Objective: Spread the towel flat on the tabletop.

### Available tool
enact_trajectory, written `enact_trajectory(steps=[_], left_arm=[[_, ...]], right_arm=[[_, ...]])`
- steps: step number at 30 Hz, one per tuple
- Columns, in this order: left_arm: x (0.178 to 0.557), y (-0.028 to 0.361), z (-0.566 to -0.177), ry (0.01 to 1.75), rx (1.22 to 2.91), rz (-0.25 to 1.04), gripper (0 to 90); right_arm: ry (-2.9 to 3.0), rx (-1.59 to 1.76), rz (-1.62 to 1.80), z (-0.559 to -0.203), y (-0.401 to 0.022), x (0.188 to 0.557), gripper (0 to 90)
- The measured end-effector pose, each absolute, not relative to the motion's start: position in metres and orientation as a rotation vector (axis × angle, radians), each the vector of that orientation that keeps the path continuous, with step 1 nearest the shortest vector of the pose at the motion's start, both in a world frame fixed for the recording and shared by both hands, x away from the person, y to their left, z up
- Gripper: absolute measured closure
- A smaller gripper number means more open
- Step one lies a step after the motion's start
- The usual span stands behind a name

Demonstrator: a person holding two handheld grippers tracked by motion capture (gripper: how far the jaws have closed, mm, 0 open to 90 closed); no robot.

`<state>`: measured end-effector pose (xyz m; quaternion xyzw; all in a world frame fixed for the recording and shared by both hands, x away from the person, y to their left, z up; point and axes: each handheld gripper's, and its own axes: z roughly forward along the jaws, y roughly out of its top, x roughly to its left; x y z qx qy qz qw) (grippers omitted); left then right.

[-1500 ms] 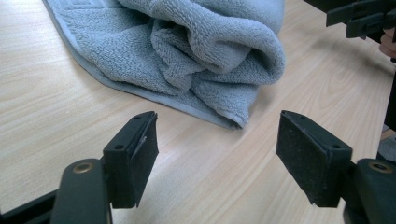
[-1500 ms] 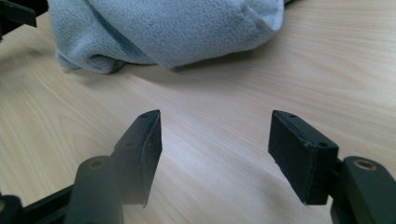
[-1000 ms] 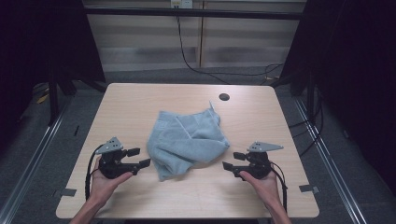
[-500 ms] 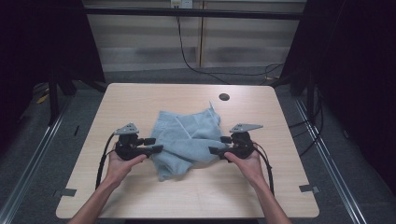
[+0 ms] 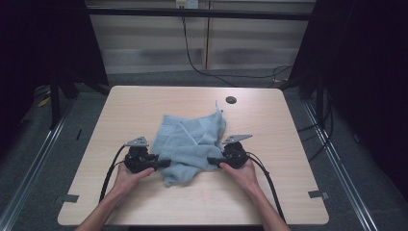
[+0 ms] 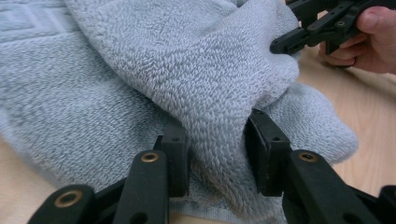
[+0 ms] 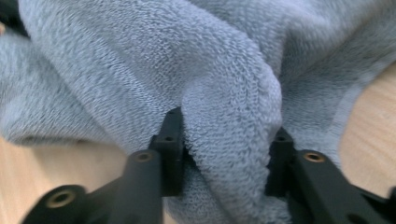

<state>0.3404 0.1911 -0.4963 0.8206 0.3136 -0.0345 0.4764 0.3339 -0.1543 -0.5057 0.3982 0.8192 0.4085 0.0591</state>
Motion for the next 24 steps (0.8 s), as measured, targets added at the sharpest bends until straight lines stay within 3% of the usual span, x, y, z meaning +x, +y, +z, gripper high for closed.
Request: enact_trajectory(steps=[15, 24], left_arm=[[0.266, 0.186, -0.492, 0.663, 2.053, -0.154, 62.3], [0.248, 0.195, -0.481, 0.625, 2.035, -0.150, 40.4]], right_arm=[[2.587, 1.102, 1.198, -0.500, -0.163, 0.266, 64.5], [2.563, 1.093, 1.219, -0.485, -0.174, 0.235, 37.7]])
